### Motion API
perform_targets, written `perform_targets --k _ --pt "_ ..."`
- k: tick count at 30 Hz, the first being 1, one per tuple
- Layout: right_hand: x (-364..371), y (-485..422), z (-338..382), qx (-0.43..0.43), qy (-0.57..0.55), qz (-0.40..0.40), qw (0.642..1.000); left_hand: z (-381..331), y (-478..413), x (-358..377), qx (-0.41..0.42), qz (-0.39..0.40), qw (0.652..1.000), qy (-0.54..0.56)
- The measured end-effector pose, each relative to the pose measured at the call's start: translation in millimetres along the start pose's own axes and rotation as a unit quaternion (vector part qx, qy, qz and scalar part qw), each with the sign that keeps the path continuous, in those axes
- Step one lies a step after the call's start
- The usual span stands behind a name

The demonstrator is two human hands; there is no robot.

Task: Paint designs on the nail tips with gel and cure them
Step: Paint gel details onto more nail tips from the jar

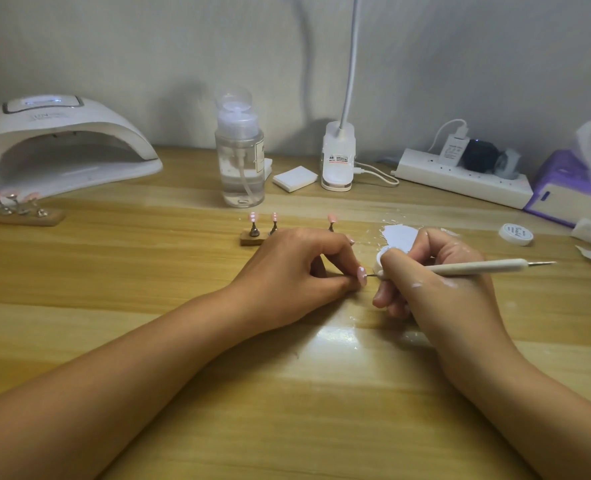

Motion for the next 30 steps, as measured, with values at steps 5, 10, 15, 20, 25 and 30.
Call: perform_targets --k 5,10,15,20,25,30 --pt "0.6 0.3 1.0 -0.002 -0.008 0.004 1.0 -0.1 0.2 0.0 0.004 -0.003 1.0 -0.003" --pt "1.0 0.9 1.1 -0.004 -0.009 0.008 1.0 0.3 -0.1 -0.1 -0.003 -0.002 1.0 -0.003" --pt "-0.2 1.1 0.8 0.001 -0.006 -0.002 1.0 -0.3 -0.2 -0.2 -0.007 0.004 1.0 -0.002" --pt "0.1 1.8 1.5 0.006 -0.014 -0.002 1.0 0.6 -0.6 -0.6 -0.013 0.001 1.0 -0.004" --pt "-0.3 2.1 3.0 -0.006 -0.021 0.007 1.0 0.6 -0.7 -1.0 -0.011 0.0 1.0 -0.007" --pt "-0.3 2.5 4.2 -0.008 -0.018 0.006 1.0 -0.6 -0.8 -0.5 -0.007 -0.002 1.0 0.003"
Point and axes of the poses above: each hand's wrist, its own y-axis away from the middle knuckle, its own x-axis out of the palm, z = x × y, the point moved 6 cm from there along -y, towards the middle knuckle, and after that the axes turned 4 degrees about z, right-handed, at the moved point
